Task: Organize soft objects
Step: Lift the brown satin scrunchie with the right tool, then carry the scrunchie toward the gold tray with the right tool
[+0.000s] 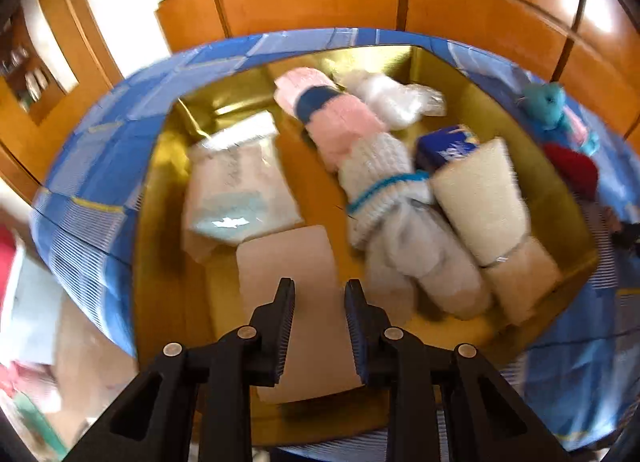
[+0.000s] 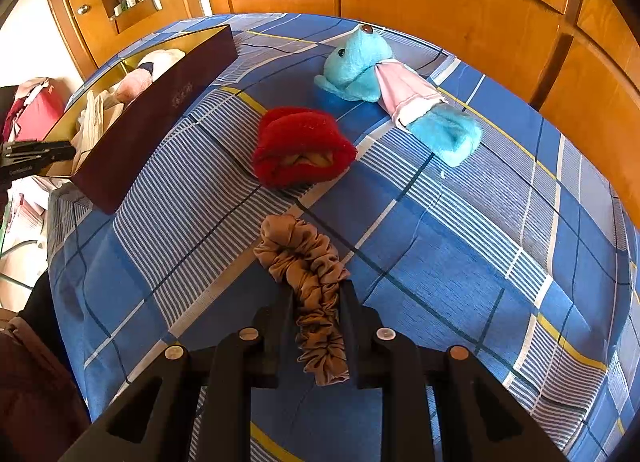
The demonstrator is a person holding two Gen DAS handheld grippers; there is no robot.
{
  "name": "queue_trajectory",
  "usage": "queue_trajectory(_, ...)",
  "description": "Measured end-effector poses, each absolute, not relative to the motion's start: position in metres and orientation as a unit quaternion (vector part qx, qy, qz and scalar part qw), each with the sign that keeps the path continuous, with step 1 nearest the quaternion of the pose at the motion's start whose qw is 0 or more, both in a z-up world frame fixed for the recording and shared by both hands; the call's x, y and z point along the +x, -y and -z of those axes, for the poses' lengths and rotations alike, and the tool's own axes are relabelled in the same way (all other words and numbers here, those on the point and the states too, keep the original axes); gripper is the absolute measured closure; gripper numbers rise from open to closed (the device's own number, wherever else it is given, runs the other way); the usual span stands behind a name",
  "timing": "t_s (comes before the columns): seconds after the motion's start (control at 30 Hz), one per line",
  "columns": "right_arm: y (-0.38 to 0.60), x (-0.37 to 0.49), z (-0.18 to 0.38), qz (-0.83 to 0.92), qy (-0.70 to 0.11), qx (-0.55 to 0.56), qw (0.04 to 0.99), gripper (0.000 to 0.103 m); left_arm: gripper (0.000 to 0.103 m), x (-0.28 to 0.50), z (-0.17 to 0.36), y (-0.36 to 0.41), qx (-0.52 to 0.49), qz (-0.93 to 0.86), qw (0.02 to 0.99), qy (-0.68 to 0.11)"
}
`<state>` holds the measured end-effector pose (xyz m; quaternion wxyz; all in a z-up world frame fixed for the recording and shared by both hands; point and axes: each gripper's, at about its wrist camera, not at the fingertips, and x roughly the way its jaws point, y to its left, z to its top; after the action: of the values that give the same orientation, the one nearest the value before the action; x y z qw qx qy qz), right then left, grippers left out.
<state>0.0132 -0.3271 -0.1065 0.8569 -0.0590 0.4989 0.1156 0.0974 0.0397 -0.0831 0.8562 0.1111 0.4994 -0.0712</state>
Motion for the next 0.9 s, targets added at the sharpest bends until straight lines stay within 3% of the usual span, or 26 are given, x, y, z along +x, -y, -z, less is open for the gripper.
queue_trajectory(0.5,0.326,0.014,0.107,-0.112,-0.499,-0.059,0.857,0.08,0.071,0.104,0.066,-0.055,0.023,0.032,0.886,-0.462)
queue_trajectory(0.8,0.322,0.011,0.108,-0.107,-0.489,-0.076,0.862,0.08,0.057,0.075,0.036,-0.051,-0.003,0.031,0.909,-0.415)
queue_trajectory(0.9,0.321,0.01,0.108,-0.104,-0.488,-0.077,0.863,0.08,0.045,0.066,0.029,-0.053,-0.009,0.027,0.915,-0.403)
